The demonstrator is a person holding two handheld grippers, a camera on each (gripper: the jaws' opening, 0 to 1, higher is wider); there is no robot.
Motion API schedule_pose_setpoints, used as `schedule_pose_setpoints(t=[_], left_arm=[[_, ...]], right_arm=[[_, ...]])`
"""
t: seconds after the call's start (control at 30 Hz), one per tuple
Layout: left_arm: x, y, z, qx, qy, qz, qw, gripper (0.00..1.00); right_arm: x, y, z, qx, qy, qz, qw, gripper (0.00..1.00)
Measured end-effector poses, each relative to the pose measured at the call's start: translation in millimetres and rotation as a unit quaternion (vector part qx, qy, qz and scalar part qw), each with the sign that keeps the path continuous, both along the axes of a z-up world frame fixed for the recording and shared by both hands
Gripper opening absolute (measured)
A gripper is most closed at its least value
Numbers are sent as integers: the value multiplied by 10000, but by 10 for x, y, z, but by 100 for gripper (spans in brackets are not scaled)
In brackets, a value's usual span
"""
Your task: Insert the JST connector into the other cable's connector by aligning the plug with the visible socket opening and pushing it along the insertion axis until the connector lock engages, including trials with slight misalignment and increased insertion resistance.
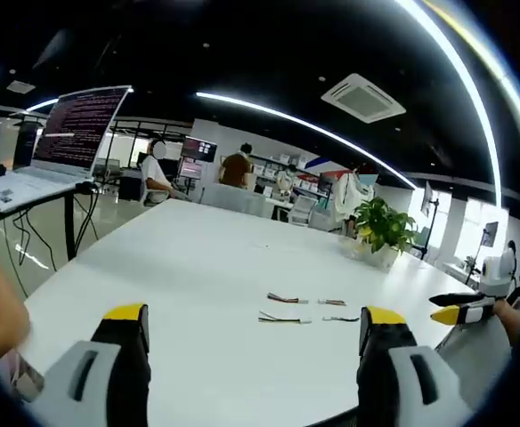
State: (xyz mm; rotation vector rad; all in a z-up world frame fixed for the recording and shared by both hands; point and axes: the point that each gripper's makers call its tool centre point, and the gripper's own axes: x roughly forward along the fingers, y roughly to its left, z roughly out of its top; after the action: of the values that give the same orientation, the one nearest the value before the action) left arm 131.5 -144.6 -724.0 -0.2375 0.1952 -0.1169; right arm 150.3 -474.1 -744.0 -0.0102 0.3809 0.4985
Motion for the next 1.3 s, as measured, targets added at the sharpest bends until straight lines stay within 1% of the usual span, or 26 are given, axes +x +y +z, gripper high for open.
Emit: schedule_pose_setpoints(t=[0.1,0.23,0.37,0.43,0.63,0.73,0.83,0.93,1.3], left_arm=[[-2,-6,-40,30,122,-31,9999,97],[0,12,-29,20,80,16,10000,97],[-8,19,-36,50,116,63,9999,98],[-4,27,-20,29,59,89,9999,99],[-2,29,-32,39,87,90,9999,99],[1,25,-29,27,74,76,9999,97],[3,31,-5,-33,-4,97,9999,95],[-2,24,-19,-25,50,97,9999,96],[-18,-14,-12,-12,105,110,9999,96]], right_arm=[[4,-21,4,52,0,-67,10000,83],[4,-17,6,39,-8,-39,10000,83],[-4,-3,6,27,-8,23,10000,83],[-1,-4,16,42,-34,21,10000,83],[4,-15,11,47,-24,-3,10000,84],[6,-19,11,46,-24,-11,10000,84],[6,-17,7,43,-10,-1,10000,84],[-1,-6,-5,12,17,38,10000,84],[-10,4,-9,41,36,73,10000,81]])
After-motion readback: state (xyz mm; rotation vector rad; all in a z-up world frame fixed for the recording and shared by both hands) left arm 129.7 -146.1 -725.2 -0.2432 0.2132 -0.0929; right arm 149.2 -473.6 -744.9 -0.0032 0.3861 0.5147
